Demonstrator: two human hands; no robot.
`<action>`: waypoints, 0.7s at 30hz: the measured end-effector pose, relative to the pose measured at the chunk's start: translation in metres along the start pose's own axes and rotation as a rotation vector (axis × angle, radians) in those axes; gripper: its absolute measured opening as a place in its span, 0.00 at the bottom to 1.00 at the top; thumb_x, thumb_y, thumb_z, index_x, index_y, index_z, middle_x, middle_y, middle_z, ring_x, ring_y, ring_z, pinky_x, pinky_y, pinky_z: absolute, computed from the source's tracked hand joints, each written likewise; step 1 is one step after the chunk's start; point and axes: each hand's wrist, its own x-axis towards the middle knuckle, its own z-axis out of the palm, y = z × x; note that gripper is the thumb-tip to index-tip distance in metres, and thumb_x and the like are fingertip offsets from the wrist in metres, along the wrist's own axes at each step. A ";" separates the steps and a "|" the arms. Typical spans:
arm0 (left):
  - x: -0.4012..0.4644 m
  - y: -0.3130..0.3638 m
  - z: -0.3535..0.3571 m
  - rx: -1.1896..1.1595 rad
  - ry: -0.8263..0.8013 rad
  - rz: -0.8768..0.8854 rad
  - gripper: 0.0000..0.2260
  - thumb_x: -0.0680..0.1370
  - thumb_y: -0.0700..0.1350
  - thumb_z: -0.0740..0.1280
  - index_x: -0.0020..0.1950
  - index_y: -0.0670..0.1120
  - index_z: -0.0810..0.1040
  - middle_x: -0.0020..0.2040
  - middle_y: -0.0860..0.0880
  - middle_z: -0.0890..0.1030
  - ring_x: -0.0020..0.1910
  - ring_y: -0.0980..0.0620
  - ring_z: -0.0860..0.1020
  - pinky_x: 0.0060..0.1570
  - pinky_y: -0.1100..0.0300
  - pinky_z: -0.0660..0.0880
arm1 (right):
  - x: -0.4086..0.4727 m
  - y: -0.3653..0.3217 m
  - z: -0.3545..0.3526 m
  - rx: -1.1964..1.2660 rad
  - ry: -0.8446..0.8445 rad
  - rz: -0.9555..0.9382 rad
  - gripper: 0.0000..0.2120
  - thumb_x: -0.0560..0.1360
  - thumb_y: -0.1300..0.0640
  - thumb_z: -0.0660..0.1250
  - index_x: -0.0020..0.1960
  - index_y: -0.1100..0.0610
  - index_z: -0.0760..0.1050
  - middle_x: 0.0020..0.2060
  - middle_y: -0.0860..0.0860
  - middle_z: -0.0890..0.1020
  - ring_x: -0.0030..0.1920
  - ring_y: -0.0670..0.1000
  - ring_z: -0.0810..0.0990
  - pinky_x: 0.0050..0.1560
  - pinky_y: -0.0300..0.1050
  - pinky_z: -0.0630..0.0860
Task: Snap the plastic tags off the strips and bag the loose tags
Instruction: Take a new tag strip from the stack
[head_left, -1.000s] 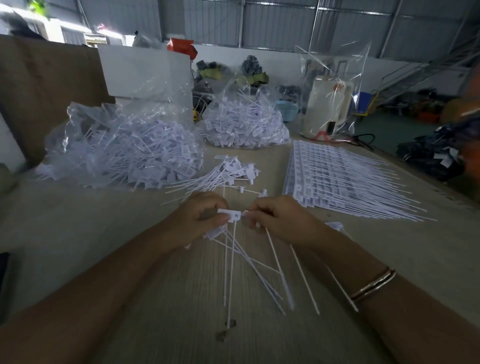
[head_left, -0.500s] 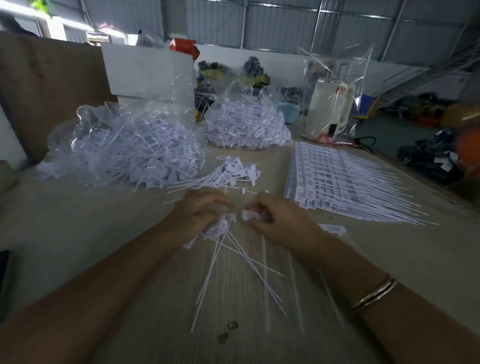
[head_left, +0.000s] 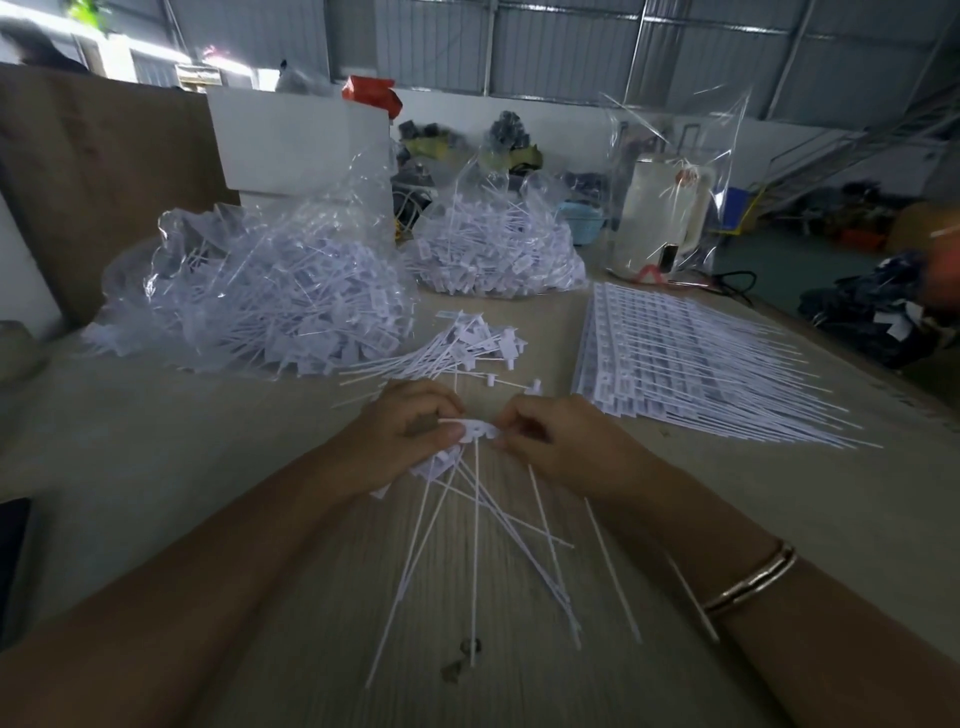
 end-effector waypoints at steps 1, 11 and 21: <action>-0.001 0.001 -0.001 -0.016 0.004 0.009 0.04 0.76 0.37 0.67 0.48 0.39 0.80 0.51 0.49 0.77 0.53 0.53 0.74 0.54 0.68 0.67 | 0.000 0.001 -0.001 0.077 0.000 0.022 0.08 0.75 0.52 0.67 0.47 0.56 0.79 0.35 0.50 0.81 0.35 0.48 0.77 0.39 0.43 0.72; 0.001 0.000 0.002 -0.118 0.041 -0.082 0.09 0.76 0.34 0.65 0.53 0.44 0.78 0.55 0.47 0.77 0.56 0.53 0.73 0.56 0.64 0.68 | -0.003 0.007 -0.004 -0.018 0.106 0.031 0.11 0.72 0.48 0.69 0.51 0.49 0.72 0.35 0.38 0.71 0.34 0.37 0.71 0.33 0.31 0.64; 0.000 0.001 0.000 -0.118 0.006 -0.008 0.06 0.75 0.35 0.67 0.43 0.42 0.82 0.47 0.54 0.78 0.49 0.66 0.73 0.52 0.73 0.65 | -0.001 -0.009 0.000 -0.026 0.046 -0.035 0.13 0.73 0.46 0.67 0.51 0.53 0.71 0.45 0.47 0.80 0.44 0.48 0.78 0.41 0.46 0.73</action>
